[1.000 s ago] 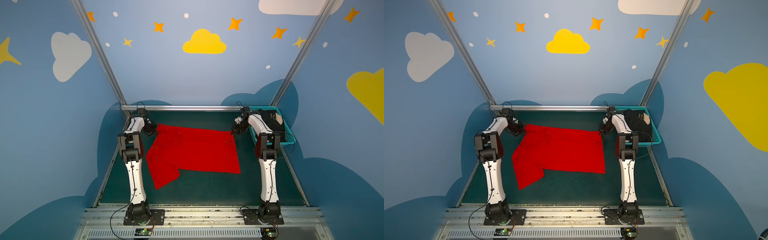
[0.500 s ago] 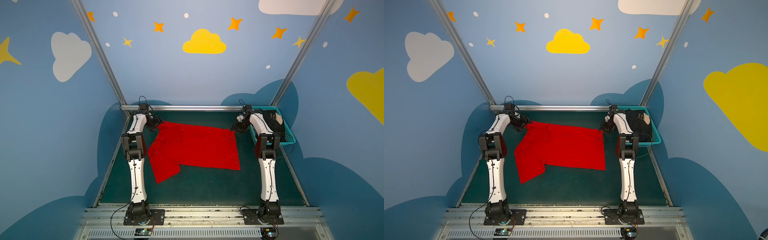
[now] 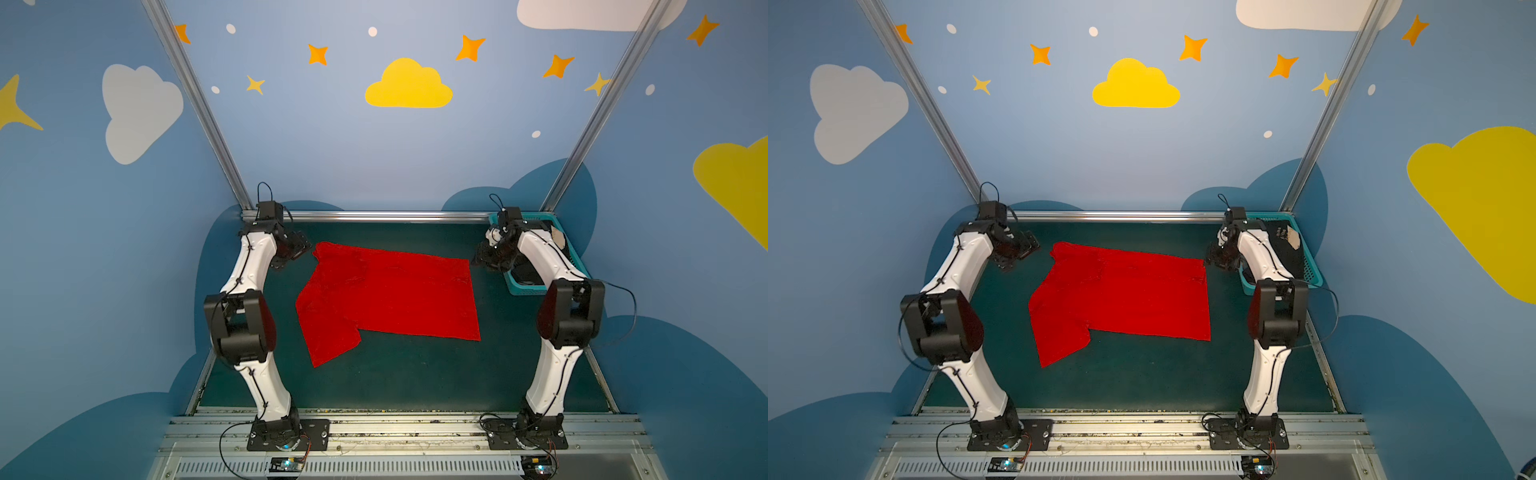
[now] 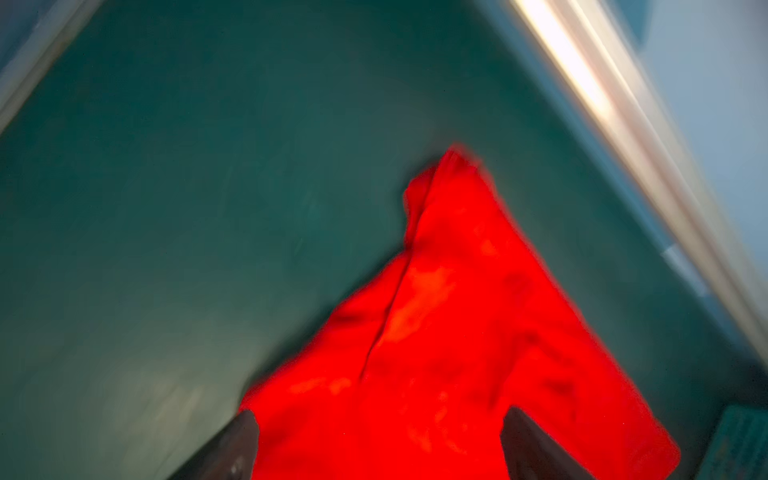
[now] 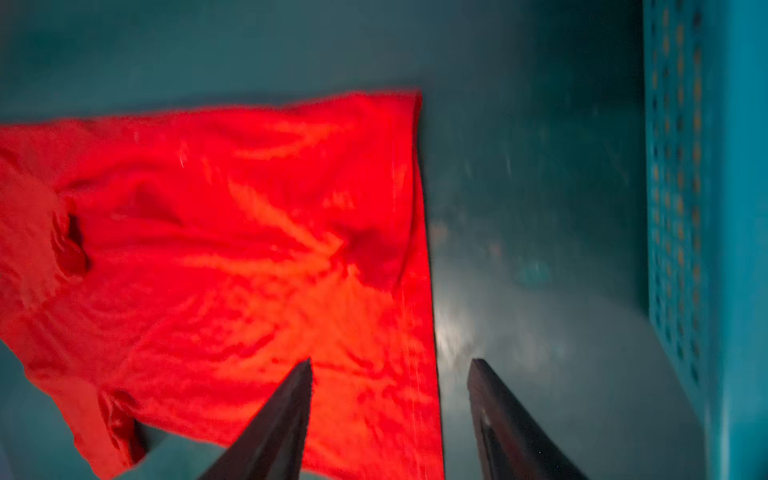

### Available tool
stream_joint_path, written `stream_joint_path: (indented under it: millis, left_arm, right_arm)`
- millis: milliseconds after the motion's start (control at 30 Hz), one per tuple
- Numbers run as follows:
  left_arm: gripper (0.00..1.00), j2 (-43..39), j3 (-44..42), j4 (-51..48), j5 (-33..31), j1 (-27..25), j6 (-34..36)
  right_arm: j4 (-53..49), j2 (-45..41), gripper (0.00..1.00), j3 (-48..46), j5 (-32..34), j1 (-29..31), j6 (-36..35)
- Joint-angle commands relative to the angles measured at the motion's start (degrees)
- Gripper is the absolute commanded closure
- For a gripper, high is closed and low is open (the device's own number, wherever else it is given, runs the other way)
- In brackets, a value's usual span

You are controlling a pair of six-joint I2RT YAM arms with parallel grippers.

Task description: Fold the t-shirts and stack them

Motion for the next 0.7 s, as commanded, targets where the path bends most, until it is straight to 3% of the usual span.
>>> stream_joint_path:
  millis: [0, 200, 367, 500, 667]
  left_arm:
    - [0.16, -6.4, -12.15, -1.81, -4.22, -3.12, -4.79]
    - [0.22, -21.56, -33.47, -1.34, -7.2, -12.64, -17.54]
    - [0.32, -30.66, -44.1, -2.91, -11.27, -17.28, -25.33]
    - [0.35, -33.15, -49.0, -2.66, -11.56, -18.51, -28.61]
    - [0.38, -30.15, -52.03, -1.23, -10.24, -20.25, -30.13]
  right_arm:
    - [5.93, -5.78, 0.41, -10.86, -0.66, 1.61, 1.49]
    - [10.8, -13.88, 0.52, -26.78, -2.39, 4.59, 4.08]
    - [11.57, -16.63, 0.55, -32.66, -2.62, 6.64, 4.67]
    - [12.8, -17.67, 0.57, -34.52, -3.45, 6.84, 5.35]
    - [13.98, -17.98, 0.58, -35.04, -4.66, 6.91, 6.15]
